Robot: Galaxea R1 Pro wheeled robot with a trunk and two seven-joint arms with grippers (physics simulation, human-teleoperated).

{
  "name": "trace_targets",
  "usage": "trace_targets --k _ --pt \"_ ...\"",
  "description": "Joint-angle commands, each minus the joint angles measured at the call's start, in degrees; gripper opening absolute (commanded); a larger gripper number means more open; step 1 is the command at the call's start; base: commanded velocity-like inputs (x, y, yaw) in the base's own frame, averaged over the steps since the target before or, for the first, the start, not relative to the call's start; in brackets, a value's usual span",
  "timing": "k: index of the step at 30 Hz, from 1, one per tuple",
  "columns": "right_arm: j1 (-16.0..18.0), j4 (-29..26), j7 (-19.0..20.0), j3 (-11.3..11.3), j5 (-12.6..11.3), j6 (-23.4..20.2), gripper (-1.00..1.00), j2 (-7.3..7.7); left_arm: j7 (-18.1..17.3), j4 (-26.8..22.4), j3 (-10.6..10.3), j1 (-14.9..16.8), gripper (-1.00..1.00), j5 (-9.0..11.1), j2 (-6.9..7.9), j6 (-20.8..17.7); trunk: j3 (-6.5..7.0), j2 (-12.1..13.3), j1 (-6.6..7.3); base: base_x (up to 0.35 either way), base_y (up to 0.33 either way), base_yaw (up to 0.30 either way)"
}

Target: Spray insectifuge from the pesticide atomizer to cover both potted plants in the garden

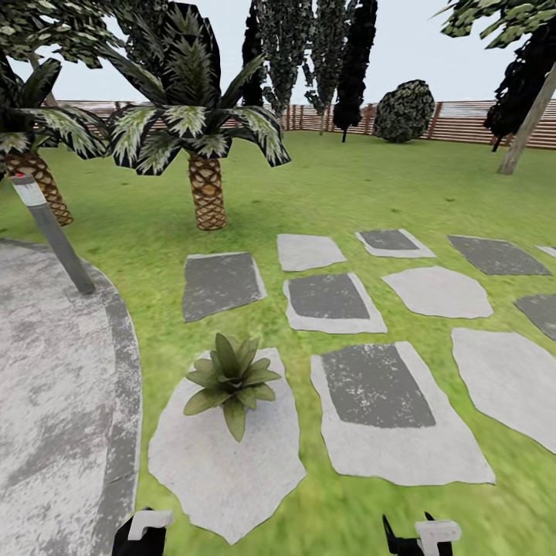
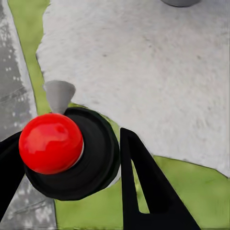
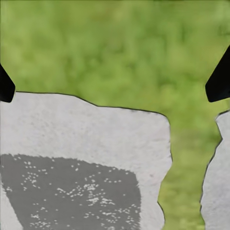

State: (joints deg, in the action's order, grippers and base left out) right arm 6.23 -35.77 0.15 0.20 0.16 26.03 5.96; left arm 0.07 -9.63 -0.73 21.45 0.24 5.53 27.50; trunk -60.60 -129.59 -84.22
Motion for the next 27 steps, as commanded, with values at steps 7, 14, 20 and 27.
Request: trace_targets --k 7,14,20,27 --pt "0.01 0.00 0.02 0.06 0.00 0.16 1.00 0.02 -0.04 0.06 -0.08 0.05 -1.00 0.03 0.00 0.19 -0.04 -0.02 0.01 0.000 0.000 0.051" --pt "0.01 -0.24 0.24 1.63 1.85 0.02 1.00 0.06 -0.93 -0.76 -1.07 0.09 -1.00 -1.05 0.08 0.35 -0.04 -0.02 0.01 0.000 0.000 0.000" --pt "0.01 -5.42 0.33 4.25 12.19 -0.14 1.00 0.26 -8.35 -0.97 -2.61 0.69 -1.00 -5.59 2.08 0.21 -0.04 -0.02 0.01 0.000 0.000 0.000" --pt "1.21 -8.10 9.26 4.60 23.05 -2.33 1.00 0.13 -22.59 -1.09 -2.73 1.00 -1.00 -10.27 6.27 0.06 -0.04 -0.02 0.01 0.000 0.000 0.000"
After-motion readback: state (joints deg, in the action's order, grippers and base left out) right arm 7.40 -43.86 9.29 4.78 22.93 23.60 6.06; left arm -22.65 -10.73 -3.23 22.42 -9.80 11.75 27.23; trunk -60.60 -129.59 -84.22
